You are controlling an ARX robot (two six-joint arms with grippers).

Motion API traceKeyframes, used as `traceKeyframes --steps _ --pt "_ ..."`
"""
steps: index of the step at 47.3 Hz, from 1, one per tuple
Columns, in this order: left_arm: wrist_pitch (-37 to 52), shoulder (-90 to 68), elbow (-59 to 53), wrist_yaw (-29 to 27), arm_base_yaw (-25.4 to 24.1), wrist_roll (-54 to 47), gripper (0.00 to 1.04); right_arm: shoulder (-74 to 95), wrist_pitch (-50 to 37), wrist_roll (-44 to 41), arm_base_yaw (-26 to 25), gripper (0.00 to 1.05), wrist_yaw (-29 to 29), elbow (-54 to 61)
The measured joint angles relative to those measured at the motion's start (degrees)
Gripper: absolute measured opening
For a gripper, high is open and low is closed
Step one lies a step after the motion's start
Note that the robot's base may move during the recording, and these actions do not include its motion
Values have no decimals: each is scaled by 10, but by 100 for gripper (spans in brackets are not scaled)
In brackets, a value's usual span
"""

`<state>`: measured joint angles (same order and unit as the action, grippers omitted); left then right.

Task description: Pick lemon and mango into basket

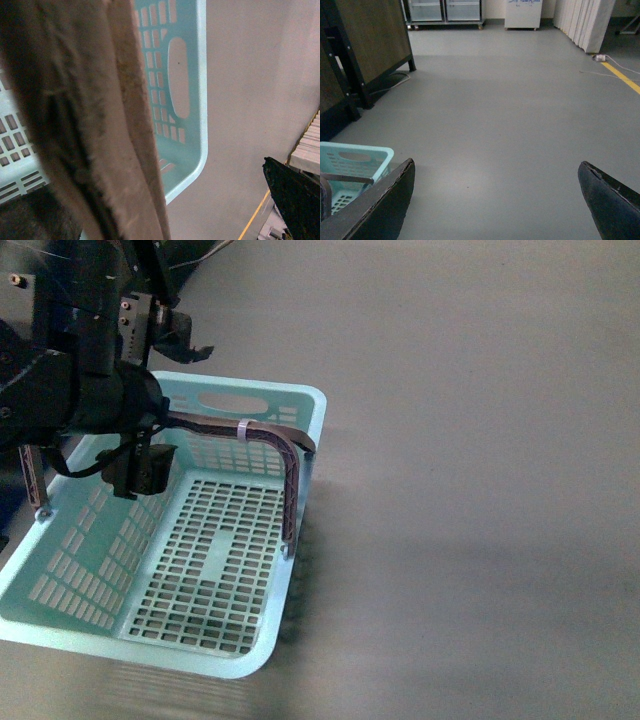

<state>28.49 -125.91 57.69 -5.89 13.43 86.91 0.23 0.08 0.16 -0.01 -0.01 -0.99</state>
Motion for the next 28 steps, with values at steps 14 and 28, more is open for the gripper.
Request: traceKeyframes --steps 14,28 --pt "-4 -34 39 5 16 10 85 0 0 0 0 96 0 0" --pt "-28 -45 58 -2 21 11 35 0 0 0 0 96 0 0"
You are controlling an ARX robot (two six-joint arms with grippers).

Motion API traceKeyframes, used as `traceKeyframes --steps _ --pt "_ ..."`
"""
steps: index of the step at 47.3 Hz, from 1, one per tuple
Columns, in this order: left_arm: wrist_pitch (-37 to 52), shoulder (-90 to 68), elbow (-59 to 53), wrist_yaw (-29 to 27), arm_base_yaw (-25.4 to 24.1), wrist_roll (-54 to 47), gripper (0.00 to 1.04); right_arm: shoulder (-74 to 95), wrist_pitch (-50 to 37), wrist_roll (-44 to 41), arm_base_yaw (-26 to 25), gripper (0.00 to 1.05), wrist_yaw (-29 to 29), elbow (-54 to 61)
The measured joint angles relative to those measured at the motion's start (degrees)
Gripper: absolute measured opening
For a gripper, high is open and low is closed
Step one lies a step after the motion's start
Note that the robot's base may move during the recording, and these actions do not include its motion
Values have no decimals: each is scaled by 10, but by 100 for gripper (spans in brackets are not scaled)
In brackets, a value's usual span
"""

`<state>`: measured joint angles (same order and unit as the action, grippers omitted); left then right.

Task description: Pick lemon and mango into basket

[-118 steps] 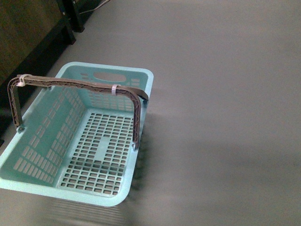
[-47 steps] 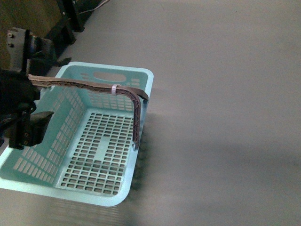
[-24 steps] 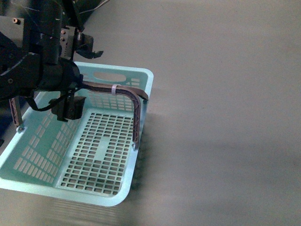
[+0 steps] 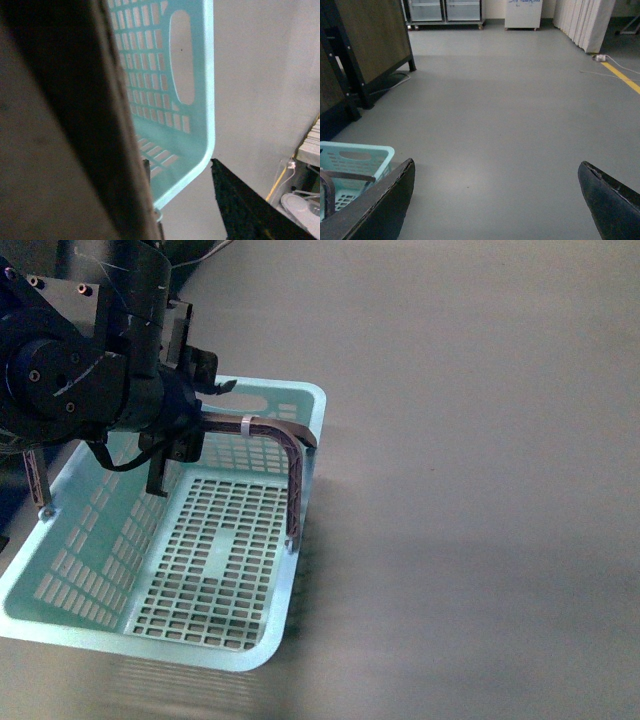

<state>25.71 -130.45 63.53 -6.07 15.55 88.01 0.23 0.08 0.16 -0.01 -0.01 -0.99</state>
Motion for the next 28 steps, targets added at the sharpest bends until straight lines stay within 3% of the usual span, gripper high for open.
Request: traceKeyframes --steps 2,18,28 --pt "-4 -1 3 -2 1 2 31 0 0 0 0 96 0 0" --pt "-18 73 -69 3 2 5 30 0 0 0 0 96 0 0" --pt "-56 252 -165 3 5 6 30 0 0 0 0 96 0 0"
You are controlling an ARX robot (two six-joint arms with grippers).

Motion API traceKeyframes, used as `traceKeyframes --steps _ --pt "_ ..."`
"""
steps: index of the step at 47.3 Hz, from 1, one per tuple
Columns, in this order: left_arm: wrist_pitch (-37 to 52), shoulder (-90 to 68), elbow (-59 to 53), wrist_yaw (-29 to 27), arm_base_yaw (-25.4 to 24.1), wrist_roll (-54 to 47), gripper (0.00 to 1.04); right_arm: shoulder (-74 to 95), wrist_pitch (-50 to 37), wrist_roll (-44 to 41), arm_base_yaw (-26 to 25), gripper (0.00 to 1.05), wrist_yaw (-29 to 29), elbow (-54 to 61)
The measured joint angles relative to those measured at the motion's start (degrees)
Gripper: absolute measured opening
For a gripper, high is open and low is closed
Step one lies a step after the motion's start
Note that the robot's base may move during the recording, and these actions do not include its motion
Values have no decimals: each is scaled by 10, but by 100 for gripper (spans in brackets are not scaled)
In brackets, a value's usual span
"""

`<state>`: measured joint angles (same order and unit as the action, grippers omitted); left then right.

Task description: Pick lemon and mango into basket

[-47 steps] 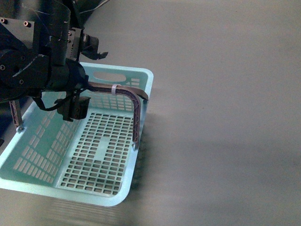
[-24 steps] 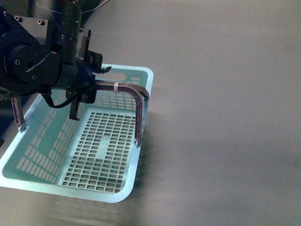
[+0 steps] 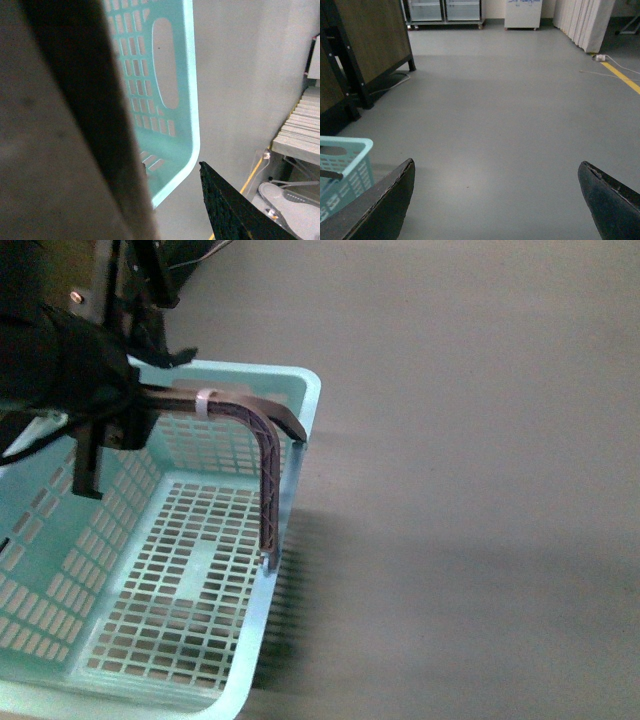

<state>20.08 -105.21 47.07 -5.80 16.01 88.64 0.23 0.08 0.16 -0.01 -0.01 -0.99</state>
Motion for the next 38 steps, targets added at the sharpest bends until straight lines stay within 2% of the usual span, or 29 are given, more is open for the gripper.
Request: traceKeyframes --steps 8,28,38 --pt "-102 194 -47 -3 -2 0 29 0 0 0 0 96 0 0" --pt "-331 496 -28 -3 -18 6 29 0 0 0 0 96 0 0" --pt "-340 507 -24 -3 -21 6 29 0 0 0 0 96 0 0"
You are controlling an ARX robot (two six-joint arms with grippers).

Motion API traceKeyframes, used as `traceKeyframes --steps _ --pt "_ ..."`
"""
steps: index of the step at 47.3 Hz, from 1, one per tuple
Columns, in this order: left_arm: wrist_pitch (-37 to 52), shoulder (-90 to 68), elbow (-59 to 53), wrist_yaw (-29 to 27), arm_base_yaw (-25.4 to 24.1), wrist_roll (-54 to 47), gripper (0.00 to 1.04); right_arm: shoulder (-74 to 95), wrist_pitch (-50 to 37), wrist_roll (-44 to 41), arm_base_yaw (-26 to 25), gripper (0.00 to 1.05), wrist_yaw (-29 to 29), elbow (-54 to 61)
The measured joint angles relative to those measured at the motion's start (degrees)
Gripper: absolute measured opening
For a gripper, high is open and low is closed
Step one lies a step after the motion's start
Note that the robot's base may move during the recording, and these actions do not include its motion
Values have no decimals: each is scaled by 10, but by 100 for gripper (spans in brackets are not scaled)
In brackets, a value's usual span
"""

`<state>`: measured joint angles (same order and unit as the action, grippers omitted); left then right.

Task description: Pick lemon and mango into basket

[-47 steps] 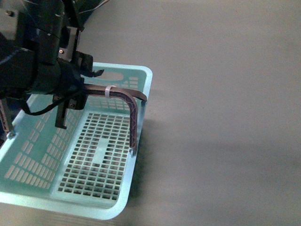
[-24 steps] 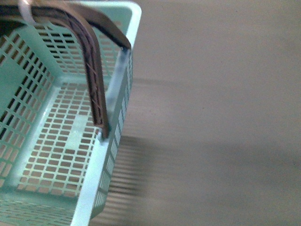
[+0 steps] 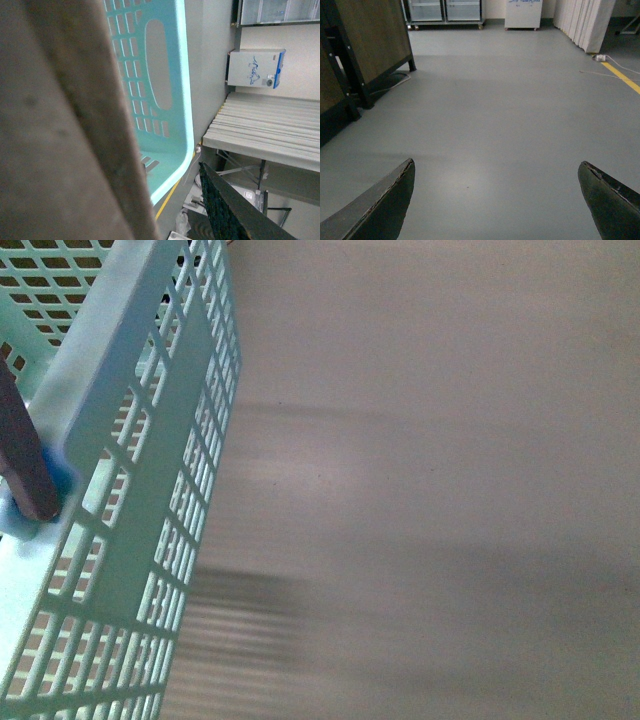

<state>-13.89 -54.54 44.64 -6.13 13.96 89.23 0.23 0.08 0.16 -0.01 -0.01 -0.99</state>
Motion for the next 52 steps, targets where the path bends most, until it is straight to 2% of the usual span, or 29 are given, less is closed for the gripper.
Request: traceKeyframes --steps 52 --pt "0 -1 0 0 0 0 29 0 0 0 0 96 0 0"
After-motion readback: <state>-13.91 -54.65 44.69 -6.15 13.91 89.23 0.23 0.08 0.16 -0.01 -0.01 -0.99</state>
